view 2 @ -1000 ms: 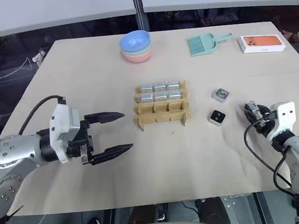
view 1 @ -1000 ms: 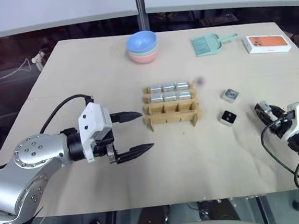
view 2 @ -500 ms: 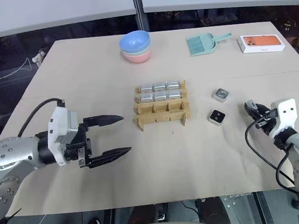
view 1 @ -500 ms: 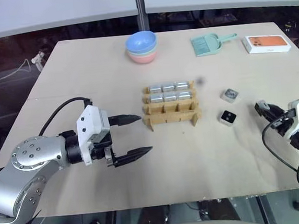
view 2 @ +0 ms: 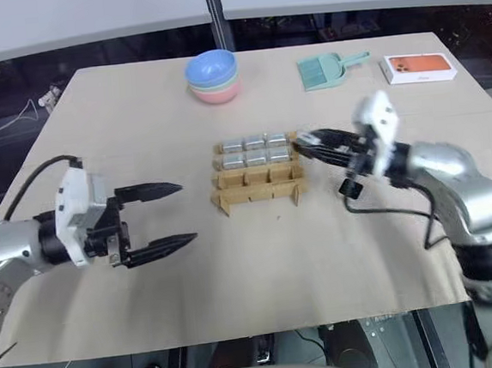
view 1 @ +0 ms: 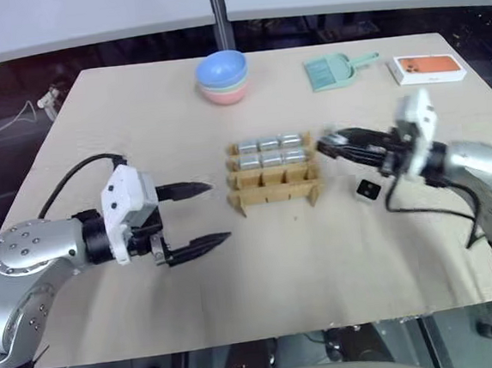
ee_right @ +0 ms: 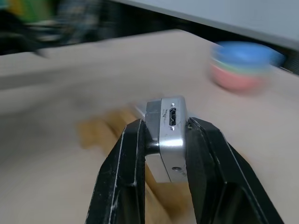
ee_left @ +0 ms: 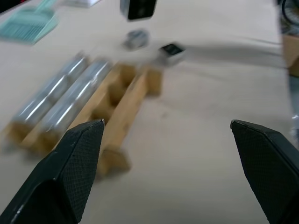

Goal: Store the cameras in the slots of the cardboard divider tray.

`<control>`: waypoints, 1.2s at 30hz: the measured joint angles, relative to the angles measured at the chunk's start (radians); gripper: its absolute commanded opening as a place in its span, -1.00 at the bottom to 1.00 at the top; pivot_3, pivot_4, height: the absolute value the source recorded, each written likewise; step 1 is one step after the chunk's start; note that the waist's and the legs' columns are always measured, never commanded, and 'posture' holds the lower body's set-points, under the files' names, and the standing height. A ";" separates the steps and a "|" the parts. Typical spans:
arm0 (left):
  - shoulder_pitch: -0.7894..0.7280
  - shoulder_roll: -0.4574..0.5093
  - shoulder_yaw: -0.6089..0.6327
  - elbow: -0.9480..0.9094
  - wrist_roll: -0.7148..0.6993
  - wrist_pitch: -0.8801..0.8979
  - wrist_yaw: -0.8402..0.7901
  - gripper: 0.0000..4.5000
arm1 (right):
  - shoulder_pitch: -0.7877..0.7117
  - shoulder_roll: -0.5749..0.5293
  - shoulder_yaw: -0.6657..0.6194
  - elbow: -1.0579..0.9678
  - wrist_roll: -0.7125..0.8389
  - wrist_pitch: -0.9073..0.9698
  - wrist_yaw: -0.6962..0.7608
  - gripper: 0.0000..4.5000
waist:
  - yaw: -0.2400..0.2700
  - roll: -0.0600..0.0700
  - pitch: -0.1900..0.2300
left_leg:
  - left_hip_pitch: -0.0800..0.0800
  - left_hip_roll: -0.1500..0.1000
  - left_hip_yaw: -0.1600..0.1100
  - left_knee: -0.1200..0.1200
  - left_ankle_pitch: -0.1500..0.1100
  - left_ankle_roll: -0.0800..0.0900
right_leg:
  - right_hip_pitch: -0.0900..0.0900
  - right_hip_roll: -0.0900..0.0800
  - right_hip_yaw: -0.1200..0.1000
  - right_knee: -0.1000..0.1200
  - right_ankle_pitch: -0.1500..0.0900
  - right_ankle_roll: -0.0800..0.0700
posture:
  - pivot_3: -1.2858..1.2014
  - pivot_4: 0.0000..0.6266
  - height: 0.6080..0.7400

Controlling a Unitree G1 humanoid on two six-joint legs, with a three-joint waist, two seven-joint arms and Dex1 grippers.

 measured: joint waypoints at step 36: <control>0.227 -0.011 0.315 0.090 0.029 -0.051 -0.132 1.00 | -0.358 0.397 0.265 0.880 -0.410 -0.538 0.284 -0.70 | -0.007 -0.003 0.004 | -0.007 0.001 -0.001 0.000 0.001 -0.002 | -0.009 -0.001 0.000 0.001 0.007 -0.004 | 0.03 -0.52 1.00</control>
